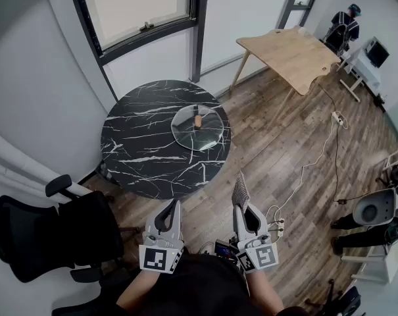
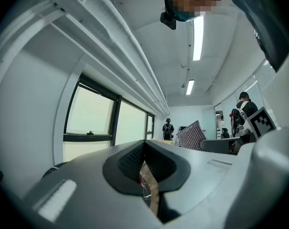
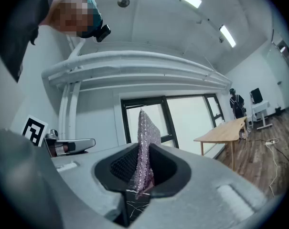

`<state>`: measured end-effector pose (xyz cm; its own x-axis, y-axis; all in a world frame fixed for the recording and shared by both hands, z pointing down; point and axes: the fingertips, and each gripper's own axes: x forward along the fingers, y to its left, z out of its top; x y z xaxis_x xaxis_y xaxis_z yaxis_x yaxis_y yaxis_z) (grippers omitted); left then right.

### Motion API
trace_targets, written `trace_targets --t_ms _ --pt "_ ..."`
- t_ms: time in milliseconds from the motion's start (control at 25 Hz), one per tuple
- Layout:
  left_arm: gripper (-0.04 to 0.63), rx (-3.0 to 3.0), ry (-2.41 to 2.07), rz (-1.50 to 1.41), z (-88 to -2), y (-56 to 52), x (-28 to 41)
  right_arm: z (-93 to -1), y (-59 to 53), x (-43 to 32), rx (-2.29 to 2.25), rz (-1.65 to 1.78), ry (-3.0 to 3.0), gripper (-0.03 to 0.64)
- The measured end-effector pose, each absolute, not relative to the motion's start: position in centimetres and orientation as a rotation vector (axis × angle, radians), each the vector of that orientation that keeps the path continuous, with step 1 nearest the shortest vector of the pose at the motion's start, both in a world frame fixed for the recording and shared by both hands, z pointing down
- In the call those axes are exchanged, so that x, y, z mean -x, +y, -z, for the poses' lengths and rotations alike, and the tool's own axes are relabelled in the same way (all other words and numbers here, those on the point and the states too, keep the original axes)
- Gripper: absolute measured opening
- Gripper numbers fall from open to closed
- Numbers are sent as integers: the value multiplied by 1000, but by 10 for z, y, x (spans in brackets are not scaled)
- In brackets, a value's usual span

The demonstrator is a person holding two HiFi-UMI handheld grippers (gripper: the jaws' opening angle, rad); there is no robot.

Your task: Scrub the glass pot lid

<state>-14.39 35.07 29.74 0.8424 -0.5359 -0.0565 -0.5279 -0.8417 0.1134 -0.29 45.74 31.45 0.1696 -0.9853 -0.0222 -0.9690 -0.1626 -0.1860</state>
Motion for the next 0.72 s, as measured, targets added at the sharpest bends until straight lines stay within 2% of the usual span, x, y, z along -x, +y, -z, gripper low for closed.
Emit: trace_targets --t_ms 720 --pt "3 -2931 -855 114 -297 370 124 -314 477 -18 2219 179 1899 67"
